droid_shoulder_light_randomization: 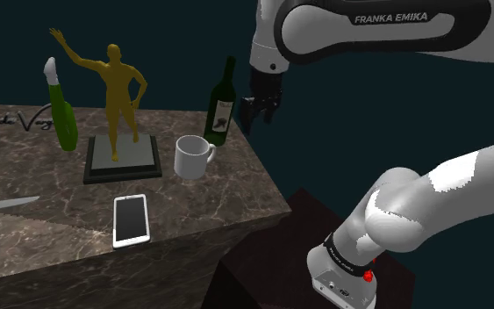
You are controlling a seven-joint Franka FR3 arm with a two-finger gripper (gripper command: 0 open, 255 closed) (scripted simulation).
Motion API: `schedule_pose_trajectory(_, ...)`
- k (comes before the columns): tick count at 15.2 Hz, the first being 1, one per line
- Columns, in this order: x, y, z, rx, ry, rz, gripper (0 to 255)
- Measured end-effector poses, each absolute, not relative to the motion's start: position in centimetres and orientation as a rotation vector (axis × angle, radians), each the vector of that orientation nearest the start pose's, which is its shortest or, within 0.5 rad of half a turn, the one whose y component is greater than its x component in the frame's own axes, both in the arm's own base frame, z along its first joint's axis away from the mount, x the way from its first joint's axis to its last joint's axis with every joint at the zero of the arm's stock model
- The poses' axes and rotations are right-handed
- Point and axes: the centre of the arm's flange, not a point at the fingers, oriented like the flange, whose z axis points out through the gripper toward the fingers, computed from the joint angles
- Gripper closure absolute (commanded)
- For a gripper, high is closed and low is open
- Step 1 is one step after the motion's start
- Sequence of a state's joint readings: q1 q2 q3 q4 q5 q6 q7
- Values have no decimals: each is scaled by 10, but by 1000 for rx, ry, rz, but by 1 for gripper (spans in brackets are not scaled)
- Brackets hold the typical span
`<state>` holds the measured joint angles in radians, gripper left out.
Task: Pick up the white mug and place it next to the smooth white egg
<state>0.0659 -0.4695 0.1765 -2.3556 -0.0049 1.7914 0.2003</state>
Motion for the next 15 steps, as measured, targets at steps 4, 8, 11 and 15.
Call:
schedule_pose_trajectory(4, 417, 129, 466, -3222, -45, 123, 0)
schedule_pose_trajectory(8, 448, 155, 438, -3202, -56, 116, 0)
schedule_pose_trajectory(11, 473, 180, 421, -3187, -66, 110, 0)
schedule_pose_trajectory(15, 501, 215, 397, -3166, -77, 102, 0)
